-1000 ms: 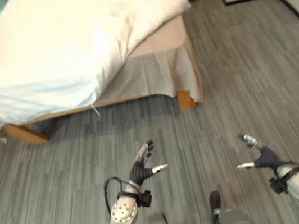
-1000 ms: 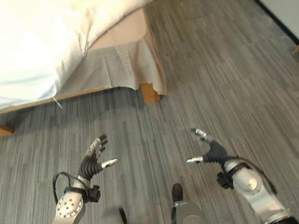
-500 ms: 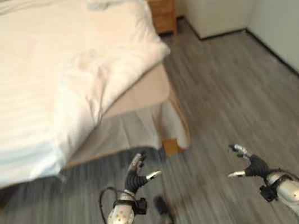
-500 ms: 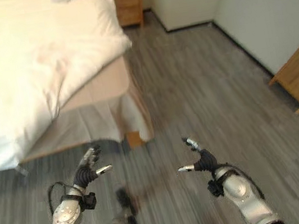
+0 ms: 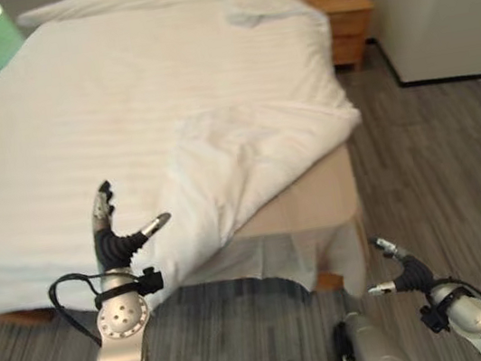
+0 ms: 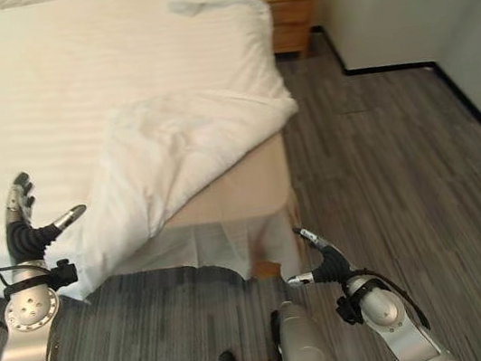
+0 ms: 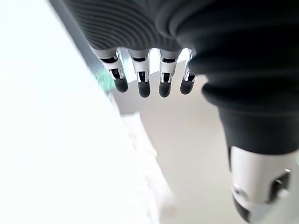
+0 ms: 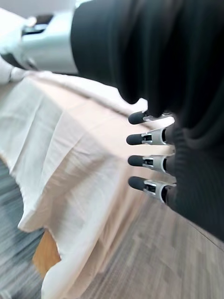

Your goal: Making the bed.

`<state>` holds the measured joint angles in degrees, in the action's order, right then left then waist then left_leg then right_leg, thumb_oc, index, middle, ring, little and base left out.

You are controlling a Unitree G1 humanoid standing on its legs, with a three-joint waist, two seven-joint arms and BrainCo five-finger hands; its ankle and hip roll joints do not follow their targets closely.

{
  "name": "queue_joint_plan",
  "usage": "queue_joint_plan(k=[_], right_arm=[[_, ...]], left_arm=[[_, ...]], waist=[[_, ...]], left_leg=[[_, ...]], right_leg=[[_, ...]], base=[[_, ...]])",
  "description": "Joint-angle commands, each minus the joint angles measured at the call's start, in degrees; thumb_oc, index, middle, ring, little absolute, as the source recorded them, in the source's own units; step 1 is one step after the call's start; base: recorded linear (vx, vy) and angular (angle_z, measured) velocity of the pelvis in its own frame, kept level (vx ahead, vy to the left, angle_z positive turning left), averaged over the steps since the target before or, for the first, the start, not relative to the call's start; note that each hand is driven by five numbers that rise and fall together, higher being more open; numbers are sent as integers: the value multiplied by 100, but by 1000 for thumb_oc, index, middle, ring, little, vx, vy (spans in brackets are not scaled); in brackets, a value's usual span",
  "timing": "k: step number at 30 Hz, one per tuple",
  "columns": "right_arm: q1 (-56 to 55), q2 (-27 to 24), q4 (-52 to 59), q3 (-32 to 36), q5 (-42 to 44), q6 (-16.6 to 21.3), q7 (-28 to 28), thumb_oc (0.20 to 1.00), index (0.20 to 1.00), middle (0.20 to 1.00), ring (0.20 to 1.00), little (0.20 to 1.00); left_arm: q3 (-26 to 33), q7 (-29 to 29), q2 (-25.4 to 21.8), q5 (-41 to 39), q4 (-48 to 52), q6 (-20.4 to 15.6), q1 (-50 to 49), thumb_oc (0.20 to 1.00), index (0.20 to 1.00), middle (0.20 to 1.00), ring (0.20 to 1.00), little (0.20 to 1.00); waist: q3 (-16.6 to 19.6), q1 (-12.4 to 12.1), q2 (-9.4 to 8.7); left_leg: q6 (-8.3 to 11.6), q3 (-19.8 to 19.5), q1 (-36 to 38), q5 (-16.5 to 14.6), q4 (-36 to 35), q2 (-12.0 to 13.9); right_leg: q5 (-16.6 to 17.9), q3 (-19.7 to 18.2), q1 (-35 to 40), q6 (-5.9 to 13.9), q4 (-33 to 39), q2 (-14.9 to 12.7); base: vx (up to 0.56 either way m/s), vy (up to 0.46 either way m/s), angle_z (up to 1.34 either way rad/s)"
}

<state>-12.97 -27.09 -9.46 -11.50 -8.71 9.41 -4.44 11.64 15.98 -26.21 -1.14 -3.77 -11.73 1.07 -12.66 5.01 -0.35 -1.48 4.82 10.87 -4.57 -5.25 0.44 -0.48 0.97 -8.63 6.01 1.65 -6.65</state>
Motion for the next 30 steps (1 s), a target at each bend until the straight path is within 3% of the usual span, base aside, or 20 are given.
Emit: queue_joint_plan(k=[1,2,5,8,13,17,26,29,30], right_arm=[[86,26,30,80,44,116,-52,1000,1000,1000,1000,1000],[107,53,-100,-40,53,129,-80,1000,1000,1000,1000,1000],[-37,-104,-33,-27,-62,104,-169,1000,1000,1000,1000,1000],[-188,-286,-152,-120,6,59,-325,1000,1000,1000,1000,1000],[-266,-447,-120,-216,92,34,-483,1000,1000,1000,1000,1000],[-315,-541,-171,-254,242,-7,-565,1000,1000,1000,1000,1000],[300,-818,41,-480,678,244,-365,1000,1000,1000,1000,1000],[485,-838,-95,-522,606,315,-212,1000,1000,1000,1000,1000],[554,-842,-153,-475,605,368,-103,1000,1000,1000,1000,1000]], left_arm=[[-37,181,-548,214,-5,-257,244,1000,1000,1000,1000,1000],[24,306,-548,366,-160,-207,402,1000,1000,1000,1000,1000],[-229,462,-776,592,-692,-9,1115,1000,1000,1000,1000,1000],[-530,621,-1209,885,-1601,291,1799,1000,1000,1000,1000,1000],[-942,820,-1444,1075,-2701,586,2603,1000,1000,1000,1000,1000],[-1440,932,-1704,1420,-3512,910,3382,1000,1000,1000,1000,1000],[-2690,838,-2375,1319,-6200,1053,5346,1000,1000,1000,1000,1000],[-2841,900,-2772,1391,-6552,1132,5688,1000,1000,1000,1000,1000],[-2879,1019,-3103,1399,-6625,1201,5880,1000,1000,1000,1000,1000]], waist=[[290,-4,-187],[366,2,-211],[563,260,-40],[559,537,100],[499,789,188],[420,1050,289],[-61,1521,629],[-129,1486,728],[-184,1458,767]], left_leg=[[554,888,-86,292,25,284],[606,925,-13,271,25,277],[686,941,-7,305,25,365],[798,1010,-41,358,25,468],[911,1174,-243,429,25,571],[1002,1308,-664,550,25,659],[1137,1534,-2003,819,25,748],[1174,1643,-2415,862,25,788],[1202,1681,-2650,897,25,823]], right_leg=[[406,159,784,325,245,-177],[568,260,846,350,323,-225],[491,392,930,335,335,-148],[431,434,930,288,335,-94],[458,361,673,291,335,-16],[574,230,130,305,335,25],[884,35,-1324,389,335,20],[984,-38,-1764,421,335,40],[1040,-47,-2020,432,335,70]], base=[[231,-149,79],[203,-153,33],[220,-111,37],[148,-99,24],[55,-74,-10],[-17,-70,-39],[-45,-65,-26],[-31,-86,-29],[-5,-82,-44]])
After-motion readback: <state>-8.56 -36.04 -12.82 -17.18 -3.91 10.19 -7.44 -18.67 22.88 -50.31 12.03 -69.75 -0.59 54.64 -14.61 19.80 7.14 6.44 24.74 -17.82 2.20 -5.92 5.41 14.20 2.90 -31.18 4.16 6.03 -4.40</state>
